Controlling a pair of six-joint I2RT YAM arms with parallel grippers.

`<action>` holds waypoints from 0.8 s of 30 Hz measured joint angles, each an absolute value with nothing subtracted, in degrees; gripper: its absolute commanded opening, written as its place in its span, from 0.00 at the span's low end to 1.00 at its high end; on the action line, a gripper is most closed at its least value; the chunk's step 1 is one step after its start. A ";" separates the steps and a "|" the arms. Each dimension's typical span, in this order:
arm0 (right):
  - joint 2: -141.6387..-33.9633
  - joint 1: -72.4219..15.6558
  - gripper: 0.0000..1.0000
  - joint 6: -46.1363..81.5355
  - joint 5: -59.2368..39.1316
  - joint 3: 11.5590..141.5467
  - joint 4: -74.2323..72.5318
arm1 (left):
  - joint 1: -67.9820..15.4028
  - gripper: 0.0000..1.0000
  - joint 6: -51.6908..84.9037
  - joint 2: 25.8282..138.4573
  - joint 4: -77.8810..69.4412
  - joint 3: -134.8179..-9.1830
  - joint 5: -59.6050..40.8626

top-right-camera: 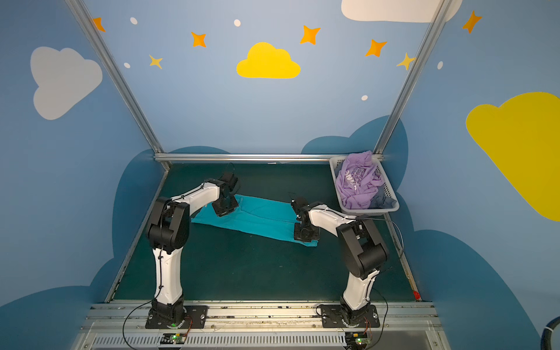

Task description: Fold and stack the t-shirts

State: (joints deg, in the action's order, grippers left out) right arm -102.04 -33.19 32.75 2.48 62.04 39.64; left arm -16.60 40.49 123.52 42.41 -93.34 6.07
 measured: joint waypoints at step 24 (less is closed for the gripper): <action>-108.09 -70.15 0.00 30.02 0.47 79.48 45.45 | -30.41 0.33 30.41 155.92 47.70 -149.51 -6.20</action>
State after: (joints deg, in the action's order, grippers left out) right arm -108.09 -70.15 30.02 0.47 79.48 45.45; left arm -30.41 30.41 155.92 47.70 -149.51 -6.20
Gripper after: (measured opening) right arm 0.047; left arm 0.319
